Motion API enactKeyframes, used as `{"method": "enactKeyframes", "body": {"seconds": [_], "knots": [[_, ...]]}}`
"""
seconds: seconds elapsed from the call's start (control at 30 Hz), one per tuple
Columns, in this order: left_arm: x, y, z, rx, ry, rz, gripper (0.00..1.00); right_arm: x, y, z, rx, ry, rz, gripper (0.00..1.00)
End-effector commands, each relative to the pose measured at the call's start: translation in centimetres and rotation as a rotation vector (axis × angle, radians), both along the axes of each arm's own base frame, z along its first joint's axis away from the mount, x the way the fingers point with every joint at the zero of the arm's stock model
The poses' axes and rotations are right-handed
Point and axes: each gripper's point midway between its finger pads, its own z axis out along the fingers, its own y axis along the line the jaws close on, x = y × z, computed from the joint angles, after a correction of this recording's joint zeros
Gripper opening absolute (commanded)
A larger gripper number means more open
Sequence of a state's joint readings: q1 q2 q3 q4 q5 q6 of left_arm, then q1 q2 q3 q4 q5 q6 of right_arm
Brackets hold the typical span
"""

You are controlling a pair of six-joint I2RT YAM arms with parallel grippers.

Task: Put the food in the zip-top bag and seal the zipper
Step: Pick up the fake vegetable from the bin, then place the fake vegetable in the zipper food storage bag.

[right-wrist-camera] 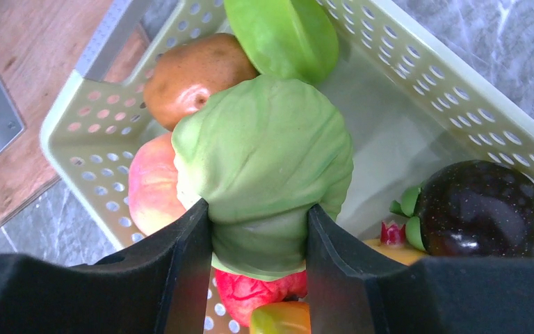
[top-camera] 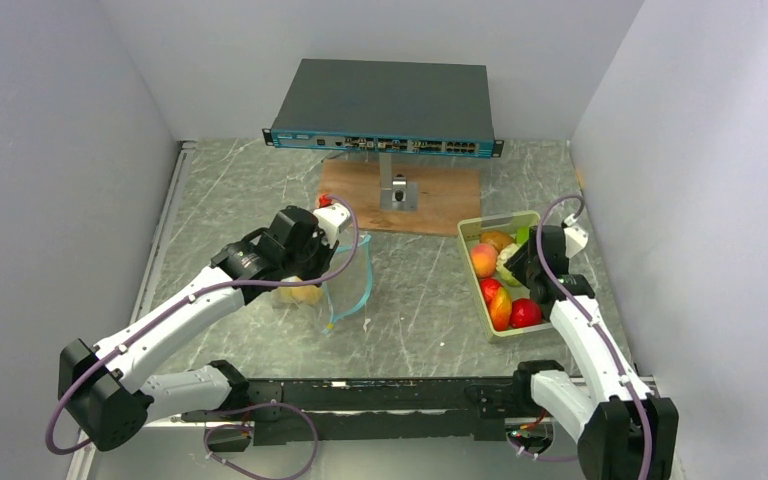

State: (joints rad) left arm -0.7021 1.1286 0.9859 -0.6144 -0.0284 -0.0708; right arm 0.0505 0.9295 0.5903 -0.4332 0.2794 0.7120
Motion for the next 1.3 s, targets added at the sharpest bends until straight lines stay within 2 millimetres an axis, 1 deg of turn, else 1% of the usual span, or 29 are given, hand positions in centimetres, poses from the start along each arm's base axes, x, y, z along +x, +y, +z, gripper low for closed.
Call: {"method": "enactKeyframes", "body": {"seconds": [0.0,0.1,0.17,0.23,0.27,0.4,0.47,0.5,0.53,0.57,0.63,0.77,0.8,0.87,0.97,1.0,1.07,1.17,1.27], "knots": [[0.6,-0.2,1.7,-0.009,-0.045,0.004,0.0,1.7,0.8,5.1,-0.031,-0.129,0.03,0.11],[0.6,-0.2,1.8,-0.015,-0.056,0.006,0.0,1.8,1.2,7.1,-0.085,-0.159,0.024,0.04],[0.6,-0.2,1.8,-0.014,-0.054,0.002,0.0,1.8,2.1,8.5,-0.124,-0.184,0.037,0.0],[0.6,-0.1,1.8,-0.01,-0.052,0.008,0.0,1.8,3.0,9.6,-0.156,-0.203,0.052,0.0],[0.6,-0.1,1.9,-0.01,-0.055,0.007,0.0,1.9,3.1,10.0,-0.172,-0.212,0.04,0.0],[0.6,-0.1,1.9,-0.015,-0.058,0.006,0.0,1.9,4.4,11.3,-0.177,-0.236,0.069,0.0],[0.6,-0.1,1.8,-0.012,-0.052,0.006,0.0,2.2,5.9,12.0,-0.16,-0.256,0.124,0.0],[0.6,-0.1,1.8,-0.011,-0.051,0.005,0.0,2.5,7.1,12.4,-0.146,-0.275,0.179,0.0],[0.6,-0.2,1.8,-0.013,-0.053,0.004,0.0,2.9,9.0,12.8,-0.122,-0.296,0.277,0.0],[0.6,-0.2,1.9,-0.015,-0.054,0.003,0.0,3.2,11.0,13.1,-0.094,-0.318,0.384,0.0],[0.6,-0.2,1.9,-0.016,-0.055,0.005,0.0,2.9,15.3,13.8,-0.028,-0.371,0.595,0.0],[0.6,-0.1,1.9,-0.014,-0.057,0.008,0.0,1.0,22.4,15.8,0.078,-0.492,0.896,0.0],[0.6,-0.1,1.9,-0.016,-0.059,0.009,0.0,-0.1,24.4,16.2,0.115,-0.512,0.996,0.0],[0.6,-0.1,2.0,-0.016,-0.059,0.008,0.0,-1.8,27.9,16.7,0.151,-0.533,1.128,0.0],[0.6,0.0,2.1,-0.018,-0.065,0.011,0.0,-4.0,31.6,16.3,0.192,-0.524,1.258,0.0],[0.6,0.0,2.1,-0.018,-0.065,0.01,0.0,-4.6,32.7,16.6,0.214,-0.544,1.297,0.0],[0.6,0.0,2.1,-0.018,-0.064,0.01,0.0,-6.0,34.4,16.1,0.232,-0.545,1.366,0.0],[0.7,0.1,2.4,-0.022,-0.077,0.015,0.0,-7.0,36.1,14.7,0.241,-0.504,1.421,0.0],[0.6,0.1,2.5,-0.028,-0.085,0.013,0.0,-8.2,37.2,14.2,0.266,-0.501,1.461,0.0]]}}
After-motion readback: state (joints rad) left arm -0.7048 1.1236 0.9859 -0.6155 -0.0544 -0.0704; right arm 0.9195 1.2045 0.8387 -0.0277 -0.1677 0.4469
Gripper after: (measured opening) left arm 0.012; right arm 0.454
